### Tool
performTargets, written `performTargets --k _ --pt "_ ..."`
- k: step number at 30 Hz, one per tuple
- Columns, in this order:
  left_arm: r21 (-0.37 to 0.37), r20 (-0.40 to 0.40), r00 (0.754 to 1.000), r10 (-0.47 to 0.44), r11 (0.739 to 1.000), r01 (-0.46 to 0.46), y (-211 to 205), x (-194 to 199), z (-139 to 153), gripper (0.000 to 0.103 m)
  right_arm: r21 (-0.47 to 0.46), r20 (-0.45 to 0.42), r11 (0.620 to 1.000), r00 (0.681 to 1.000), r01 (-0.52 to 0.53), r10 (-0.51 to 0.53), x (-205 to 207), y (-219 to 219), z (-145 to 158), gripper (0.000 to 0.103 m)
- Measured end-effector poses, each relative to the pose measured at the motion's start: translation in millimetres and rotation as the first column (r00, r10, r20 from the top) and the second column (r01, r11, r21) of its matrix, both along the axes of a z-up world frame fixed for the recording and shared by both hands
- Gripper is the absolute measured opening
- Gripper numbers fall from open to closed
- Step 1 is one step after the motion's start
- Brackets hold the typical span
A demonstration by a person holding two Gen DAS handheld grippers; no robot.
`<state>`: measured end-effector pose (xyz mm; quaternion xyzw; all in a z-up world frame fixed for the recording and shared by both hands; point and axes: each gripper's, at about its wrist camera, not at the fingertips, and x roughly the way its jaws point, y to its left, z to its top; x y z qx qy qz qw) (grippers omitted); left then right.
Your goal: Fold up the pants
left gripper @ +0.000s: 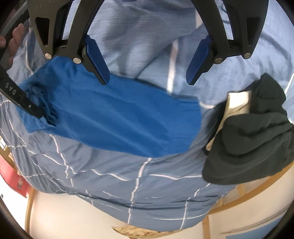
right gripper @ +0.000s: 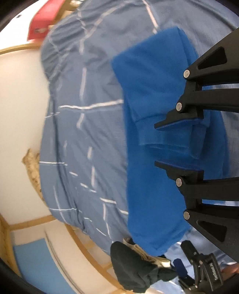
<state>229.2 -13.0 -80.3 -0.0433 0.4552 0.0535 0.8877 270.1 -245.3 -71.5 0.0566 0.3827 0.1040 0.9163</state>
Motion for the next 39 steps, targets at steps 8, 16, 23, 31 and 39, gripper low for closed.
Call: performTargets --k 8,16,23,31,39 --pt "-0.068 0.037 0.999 0.025 0.997 -0.022 31.6 -21.8 -7.4 0.085 0.015 -0.084 0.994 0.991 -0.105 0.106 -19.3 31.4 -24.8 0.034" --pt "-0.256 0.156 0.987 0.049 0.967 -0.007 79.9 -46.8 -0.2 0.081 -0.053 0.024 0.997 0.998 -0.057 0.058 -53.3 70.0 9.0 0.034" --pt "-0.4 0.157 0.979 0.132 0.915 -0.059 97.1 -30.2 -2.9 0.067 -0.072 0.054 0.996 0.998 0.046 -0.042 -46.6 72.9 10.8 0.034" --pt "-0.541 0.114 0.935 0.336 0.81 -0.225 96.5 -13.6 -18.1 0.049 -0.069 0.082 0.988 0.988 0.14 -0.134 -39.5 59.9 0.4 0.034" --pt "-0.557 0.072 0.926 0.371 0.785 -0.271 87.3 10.8 -36.5 0.04 0.018 0.096 0.96 0.955 0.279 -0.28 -42.0 27.0 -0.4 0.034"
